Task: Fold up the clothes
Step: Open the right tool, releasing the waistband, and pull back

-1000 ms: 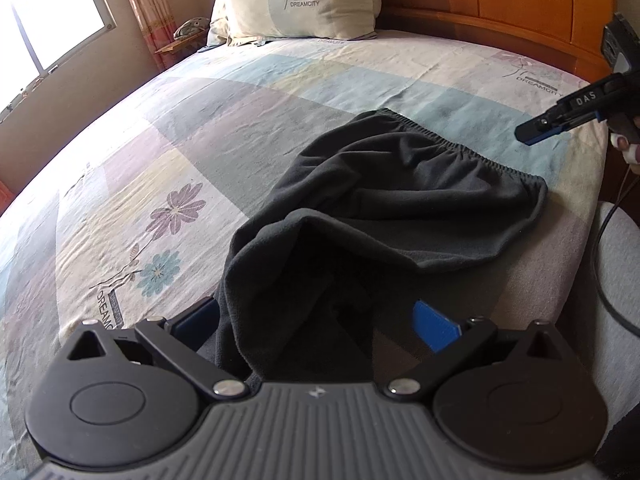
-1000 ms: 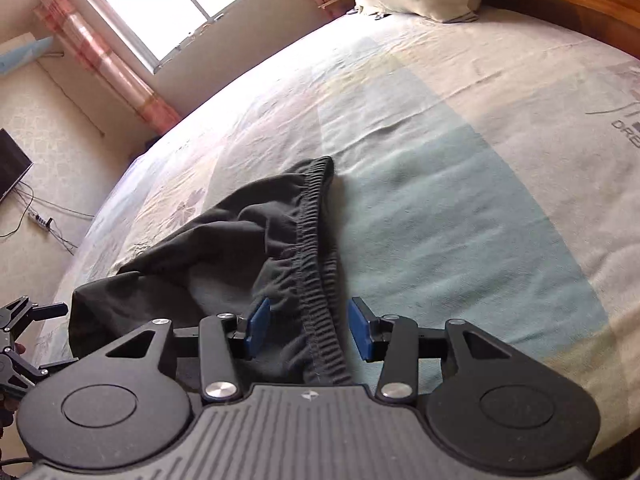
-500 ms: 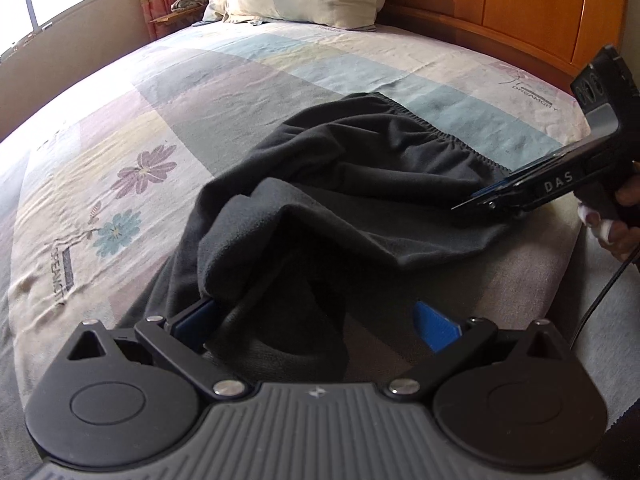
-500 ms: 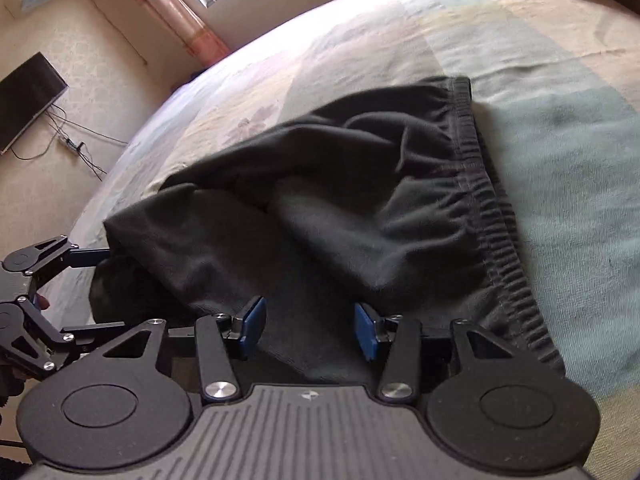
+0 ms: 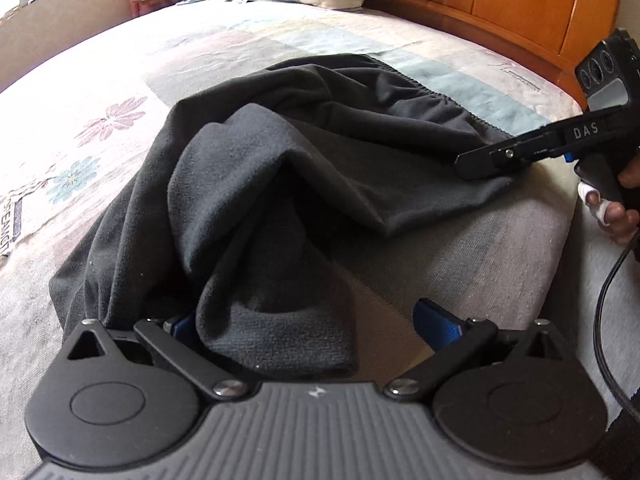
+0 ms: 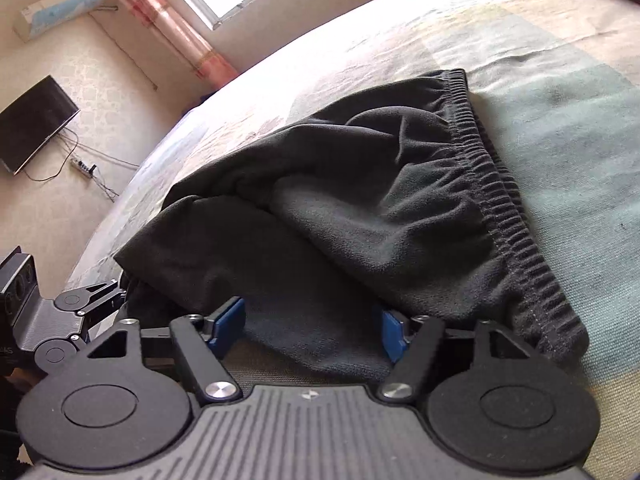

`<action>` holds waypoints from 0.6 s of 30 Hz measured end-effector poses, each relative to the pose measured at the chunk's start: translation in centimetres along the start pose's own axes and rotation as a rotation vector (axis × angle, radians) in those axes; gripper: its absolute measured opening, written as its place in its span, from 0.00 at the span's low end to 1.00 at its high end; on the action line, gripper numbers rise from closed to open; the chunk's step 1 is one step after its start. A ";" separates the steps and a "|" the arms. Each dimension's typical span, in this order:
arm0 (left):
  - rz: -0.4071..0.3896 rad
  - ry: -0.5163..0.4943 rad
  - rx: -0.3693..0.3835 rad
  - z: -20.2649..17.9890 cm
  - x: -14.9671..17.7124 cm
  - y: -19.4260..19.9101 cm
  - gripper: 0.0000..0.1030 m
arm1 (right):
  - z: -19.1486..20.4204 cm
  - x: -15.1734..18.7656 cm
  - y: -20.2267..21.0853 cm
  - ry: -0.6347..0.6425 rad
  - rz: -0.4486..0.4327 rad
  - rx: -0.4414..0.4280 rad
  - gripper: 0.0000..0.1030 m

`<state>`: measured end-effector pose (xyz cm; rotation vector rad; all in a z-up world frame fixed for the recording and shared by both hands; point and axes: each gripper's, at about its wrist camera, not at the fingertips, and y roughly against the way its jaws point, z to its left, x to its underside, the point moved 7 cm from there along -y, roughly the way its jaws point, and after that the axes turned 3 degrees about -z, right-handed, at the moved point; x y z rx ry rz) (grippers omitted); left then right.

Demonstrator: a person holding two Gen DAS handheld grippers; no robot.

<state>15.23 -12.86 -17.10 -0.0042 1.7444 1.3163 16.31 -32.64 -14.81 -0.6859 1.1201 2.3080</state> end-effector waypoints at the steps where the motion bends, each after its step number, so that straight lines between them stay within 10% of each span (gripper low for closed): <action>1: 0.001 -0.020 -0.009 -0.1 0.2 0.0 0.99 | 0.3 0.0 -0.1 0.017 0.000 0.003 0.79; 10: -0.026 0.012 -0.100 0.5 0.7 5.7 0.99 | 4.2 -1.4 -0.2 0.203 0.006 0.153 0.84; 18: -0.065 0.154 -0.205 5.7 2.9 10.2 0.99 | 15.5 -5.3 -3.7 0.463 -0.030 -0.036 0.96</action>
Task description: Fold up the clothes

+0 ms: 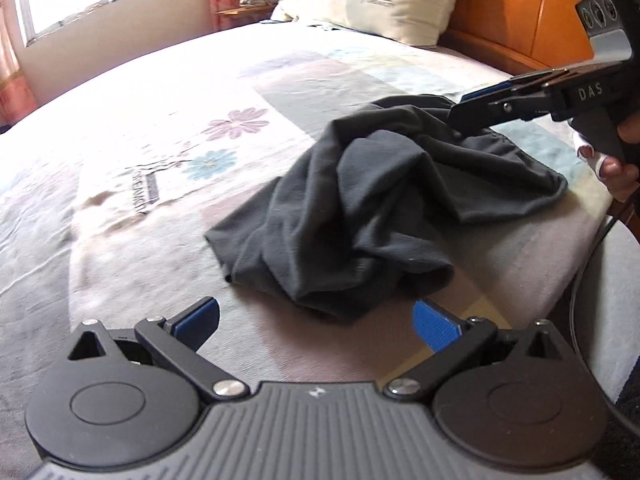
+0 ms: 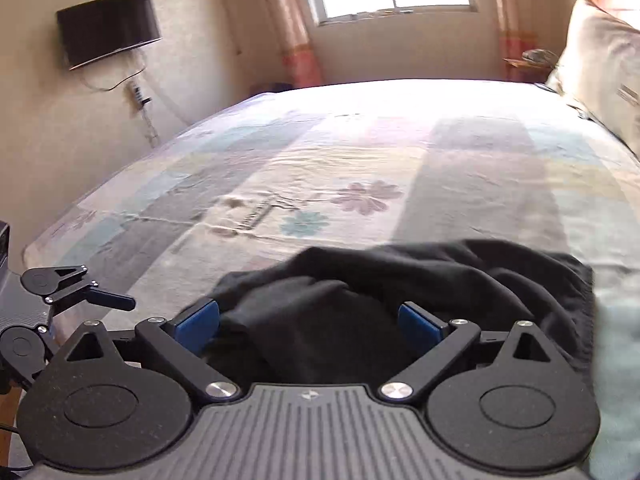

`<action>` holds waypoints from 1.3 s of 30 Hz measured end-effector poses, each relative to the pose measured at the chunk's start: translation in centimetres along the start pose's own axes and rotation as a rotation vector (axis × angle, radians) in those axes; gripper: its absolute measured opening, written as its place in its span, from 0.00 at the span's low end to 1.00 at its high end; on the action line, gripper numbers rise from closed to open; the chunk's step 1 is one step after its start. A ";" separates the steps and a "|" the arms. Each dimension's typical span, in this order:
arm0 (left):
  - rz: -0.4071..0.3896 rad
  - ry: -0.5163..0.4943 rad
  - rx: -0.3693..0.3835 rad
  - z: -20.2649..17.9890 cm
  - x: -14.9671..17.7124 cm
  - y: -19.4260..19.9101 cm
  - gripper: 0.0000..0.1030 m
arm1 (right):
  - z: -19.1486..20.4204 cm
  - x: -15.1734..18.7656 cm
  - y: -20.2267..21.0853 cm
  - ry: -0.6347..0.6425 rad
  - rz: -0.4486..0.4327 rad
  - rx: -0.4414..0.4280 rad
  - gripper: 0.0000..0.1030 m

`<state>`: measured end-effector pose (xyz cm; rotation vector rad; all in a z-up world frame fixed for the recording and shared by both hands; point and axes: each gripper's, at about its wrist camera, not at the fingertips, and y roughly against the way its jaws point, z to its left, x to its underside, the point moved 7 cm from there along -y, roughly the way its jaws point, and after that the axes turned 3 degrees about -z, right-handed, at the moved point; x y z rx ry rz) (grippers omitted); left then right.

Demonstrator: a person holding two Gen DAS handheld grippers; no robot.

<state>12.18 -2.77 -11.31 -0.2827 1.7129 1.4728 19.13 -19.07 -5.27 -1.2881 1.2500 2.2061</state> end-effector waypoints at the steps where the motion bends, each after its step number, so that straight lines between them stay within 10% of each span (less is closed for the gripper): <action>1: -0.010 0.019 -0.004 0.5 0.0 0.3 0.99 | 1.0 -0.4 -1.2 0.025 0.007 -0.016 0.96; 13: -0.061 0.141 -0.024 4.4 1.0 2.5 0.99 | 1.1 9.6 -3.9 -0.033 0.337 0.036 0.96; 23: -0.105 0.177 -0.021 2.9 -0.5 4.5 0.99 | 2.0 7.5 3.2 -0.088 0.135 0.060 0.96; 39: -0.051 0.182 -0.108 1.5 -0.4 3.8 0.99 | 2.3 8.1 8.2 -0.149 0.049 0.125 0.96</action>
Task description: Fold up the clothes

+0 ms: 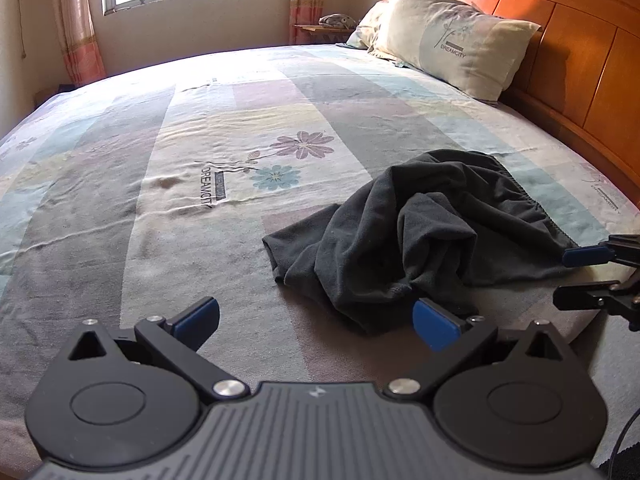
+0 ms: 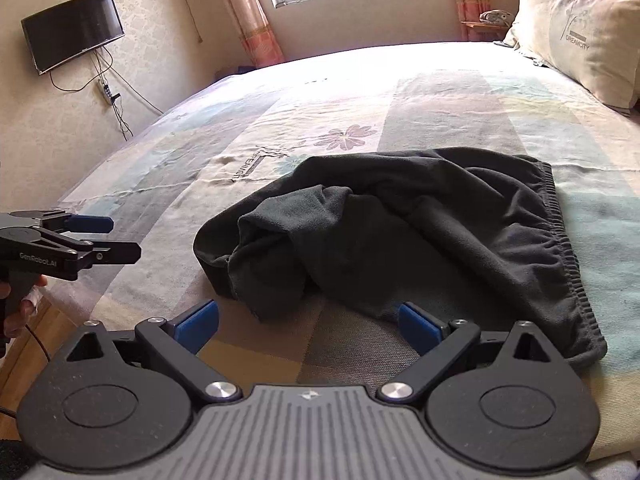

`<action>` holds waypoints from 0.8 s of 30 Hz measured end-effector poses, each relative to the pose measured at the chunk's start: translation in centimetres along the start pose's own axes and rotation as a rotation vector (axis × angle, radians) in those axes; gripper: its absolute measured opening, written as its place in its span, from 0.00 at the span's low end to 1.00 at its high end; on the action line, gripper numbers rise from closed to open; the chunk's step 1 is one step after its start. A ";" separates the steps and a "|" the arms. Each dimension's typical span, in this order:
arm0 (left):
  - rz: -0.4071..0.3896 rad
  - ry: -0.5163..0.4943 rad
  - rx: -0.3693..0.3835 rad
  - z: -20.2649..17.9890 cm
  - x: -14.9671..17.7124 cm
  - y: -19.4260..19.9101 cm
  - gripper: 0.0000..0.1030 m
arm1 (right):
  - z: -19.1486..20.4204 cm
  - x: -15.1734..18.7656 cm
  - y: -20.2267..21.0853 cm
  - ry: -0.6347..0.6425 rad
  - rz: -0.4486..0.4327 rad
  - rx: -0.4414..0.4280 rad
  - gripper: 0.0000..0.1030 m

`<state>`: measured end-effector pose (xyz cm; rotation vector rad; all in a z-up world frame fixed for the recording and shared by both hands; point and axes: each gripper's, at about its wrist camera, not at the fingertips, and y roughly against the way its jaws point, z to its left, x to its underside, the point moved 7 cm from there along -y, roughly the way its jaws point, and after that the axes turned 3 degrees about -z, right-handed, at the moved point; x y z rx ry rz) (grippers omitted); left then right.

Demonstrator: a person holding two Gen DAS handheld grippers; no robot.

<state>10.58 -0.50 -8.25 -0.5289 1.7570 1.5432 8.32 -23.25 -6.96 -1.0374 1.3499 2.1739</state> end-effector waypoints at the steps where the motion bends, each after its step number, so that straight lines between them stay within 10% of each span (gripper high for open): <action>1: 0.001 -0.004 0.002 0.0 0.0 -0.3 0.99 | 0.1 -0.1 0.4 0.003 -0.007 0.010 0.96; 18: 0.088 0.109 -0.011 0.5 1.2 -8.9 0.99 | 1.4 0.0 1.5 0.009 -0.013 0.013 0.96; 24: 0.068 0.089 -0.169 3.9 0.3 -10.5 1.00 | 0.8 -0.2 0.2 0.001 0.011 0.029 0.96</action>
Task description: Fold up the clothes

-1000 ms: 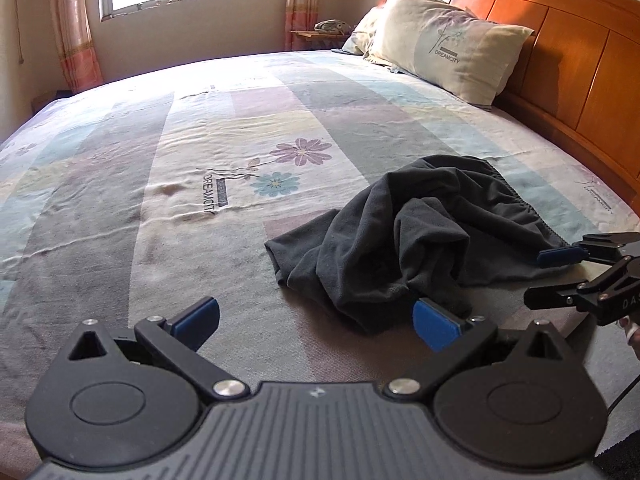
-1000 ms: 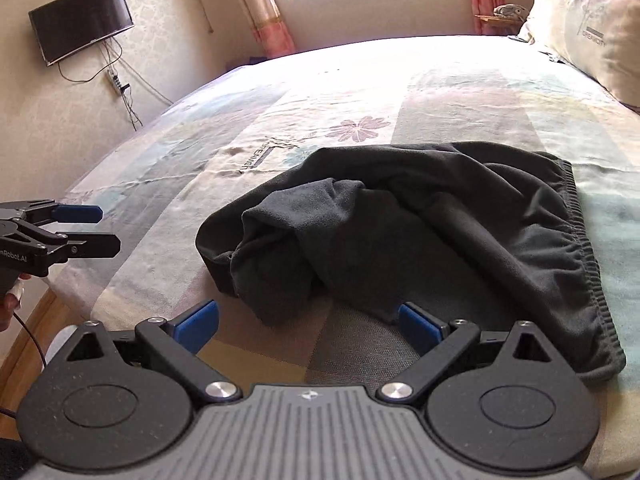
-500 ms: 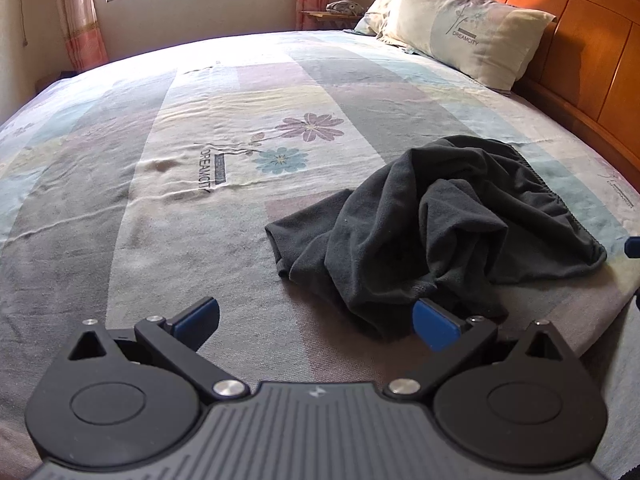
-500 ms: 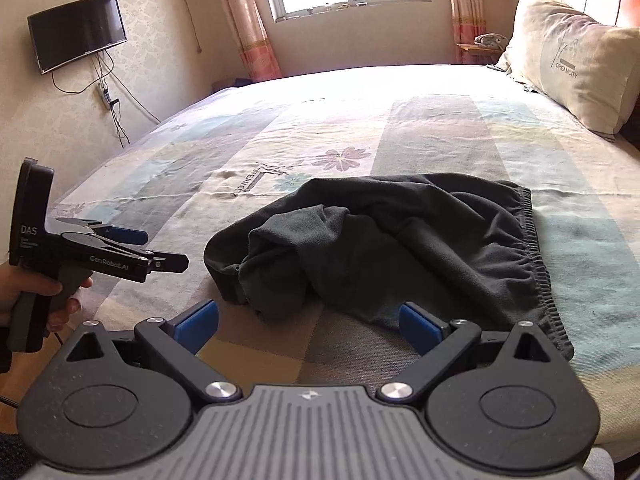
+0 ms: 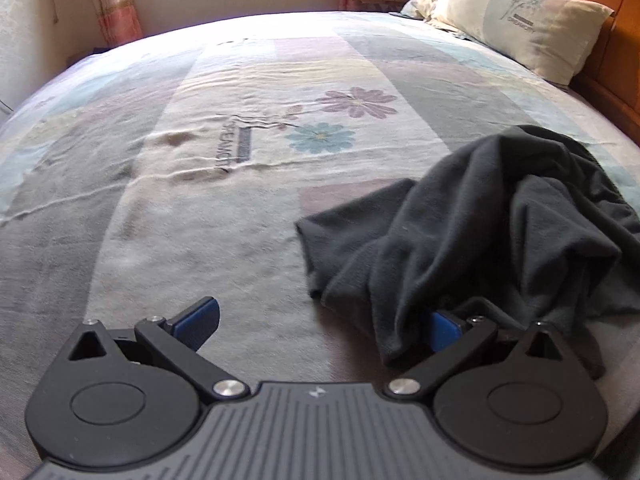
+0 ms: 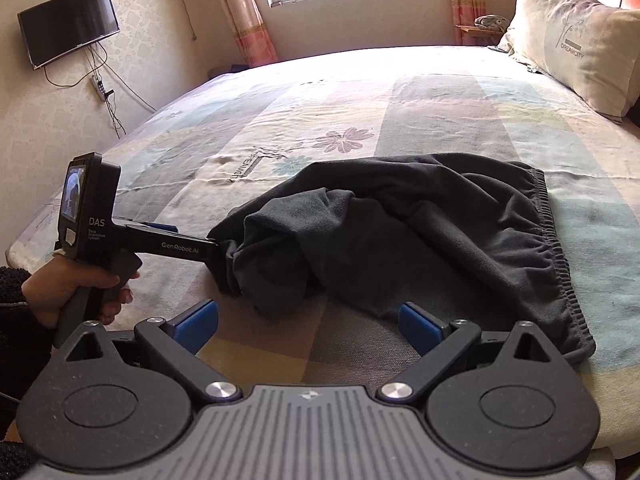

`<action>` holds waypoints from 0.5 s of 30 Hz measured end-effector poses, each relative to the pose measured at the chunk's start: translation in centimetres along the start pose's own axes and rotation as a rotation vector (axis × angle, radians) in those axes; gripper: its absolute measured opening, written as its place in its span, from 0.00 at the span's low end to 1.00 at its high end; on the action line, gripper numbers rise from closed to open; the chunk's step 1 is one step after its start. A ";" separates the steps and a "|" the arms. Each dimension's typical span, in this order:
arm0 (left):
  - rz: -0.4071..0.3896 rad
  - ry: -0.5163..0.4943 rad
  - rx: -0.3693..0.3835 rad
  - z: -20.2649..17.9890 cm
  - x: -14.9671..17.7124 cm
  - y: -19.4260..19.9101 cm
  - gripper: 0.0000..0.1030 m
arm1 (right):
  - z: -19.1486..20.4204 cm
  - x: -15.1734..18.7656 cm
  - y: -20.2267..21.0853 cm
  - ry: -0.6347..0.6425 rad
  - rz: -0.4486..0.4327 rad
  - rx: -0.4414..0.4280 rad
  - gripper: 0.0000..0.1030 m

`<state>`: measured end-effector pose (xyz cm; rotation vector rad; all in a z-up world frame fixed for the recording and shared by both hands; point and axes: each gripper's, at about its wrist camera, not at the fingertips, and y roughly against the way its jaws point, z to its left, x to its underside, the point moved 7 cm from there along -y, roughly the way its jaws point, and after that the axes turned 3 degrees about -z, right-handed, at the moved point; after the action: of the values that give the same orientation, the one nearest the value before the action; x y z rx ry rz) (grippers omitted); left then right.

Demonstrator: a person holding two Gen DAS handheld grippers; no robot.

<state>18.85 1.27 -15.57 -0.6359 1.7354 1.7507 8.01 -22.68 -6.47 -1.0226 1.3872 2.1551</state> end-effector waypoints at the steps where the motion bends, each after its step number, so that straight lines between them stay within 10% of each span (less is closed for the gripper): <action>1: -0.009 0.006 -0.023 1.0 -0.5 -0.1 1.00 | -0.1 0.0 -0.2 -0.005 0.004 -0.003 0.96; 8: -0.084 -0.056 -0.226 6.2 -5.8 -1.0 0.99 | -0.5 -0.2 -2.1 -0.013 0.039 0.002 0.96; 15: -0.035 -0.005 0.061 2.5 -5.8 0.9 0.99 | -0.4 -1.1 -3.3 -0.021 0.048 -0.010 0.96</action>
<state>22.49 3.35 -10.79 -0.6318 1.7565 1.6677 11.07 -21.49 -7.83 -0.9770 1.4060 2.2034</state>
